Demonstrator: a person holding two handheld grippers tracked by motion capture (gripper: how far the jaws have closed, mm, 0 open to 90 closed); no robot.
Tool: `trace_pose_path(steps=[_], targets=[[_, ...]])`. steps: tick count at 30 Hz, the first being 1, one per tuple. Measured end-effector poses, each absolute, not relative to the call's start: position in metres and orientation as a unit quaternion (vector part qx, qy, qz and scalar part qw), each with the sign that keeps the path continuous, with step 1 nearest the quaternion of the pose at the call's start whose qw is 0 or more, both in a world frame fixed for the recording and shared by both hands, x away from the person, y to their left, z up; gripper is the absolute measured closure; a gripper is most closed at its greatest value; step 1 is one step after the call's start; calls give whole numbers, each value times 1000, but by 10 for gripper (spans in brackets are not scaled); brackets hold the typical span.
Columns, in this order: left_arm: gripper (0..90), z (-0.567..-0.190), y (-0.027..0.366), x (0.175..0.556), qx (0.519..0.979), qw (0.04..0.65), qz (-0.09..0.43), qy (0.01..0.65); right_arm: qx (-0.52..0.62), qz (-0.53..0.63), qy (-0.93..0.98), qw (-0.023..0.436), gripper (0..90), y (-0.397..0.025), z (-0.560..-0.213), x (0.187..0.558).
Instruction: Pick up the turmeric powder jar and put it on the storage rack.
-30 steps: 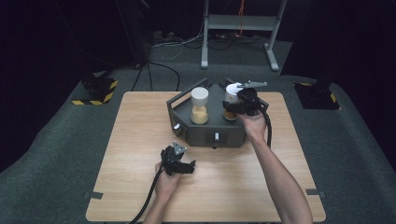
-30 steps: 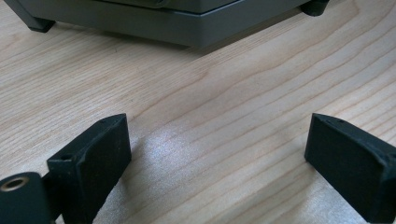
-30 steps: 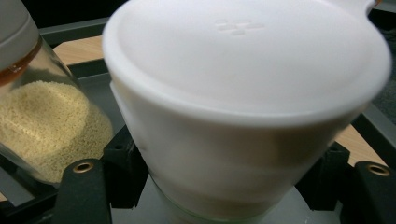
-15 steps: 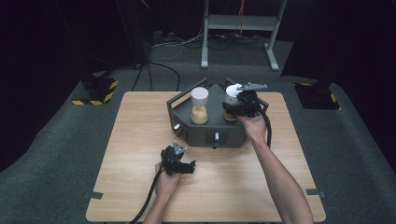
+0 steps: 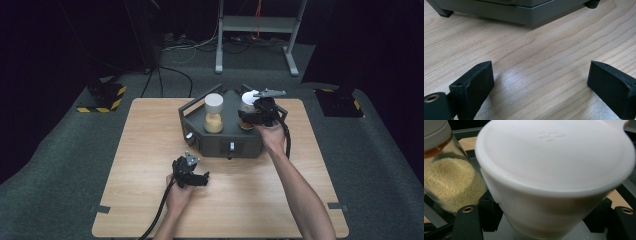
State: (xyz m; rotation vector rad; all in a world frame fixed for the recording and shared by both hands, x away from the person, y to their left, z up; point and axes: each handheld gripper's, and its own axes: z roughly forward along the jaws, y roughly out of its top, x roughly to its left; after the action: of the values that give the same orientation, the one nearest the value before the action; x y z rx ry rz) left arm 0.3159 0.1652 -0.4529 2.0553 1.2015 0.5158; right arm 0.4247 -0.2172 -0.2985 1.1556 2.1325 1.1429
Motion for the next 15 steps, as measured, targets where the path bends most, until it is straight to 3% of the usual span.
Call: trace_pose_path(steps=[15], targets=[[69, -453, 165, 316, 792, 345, 199, 463, 424, 438, 767, 201, 114, -231, -299, 429]])
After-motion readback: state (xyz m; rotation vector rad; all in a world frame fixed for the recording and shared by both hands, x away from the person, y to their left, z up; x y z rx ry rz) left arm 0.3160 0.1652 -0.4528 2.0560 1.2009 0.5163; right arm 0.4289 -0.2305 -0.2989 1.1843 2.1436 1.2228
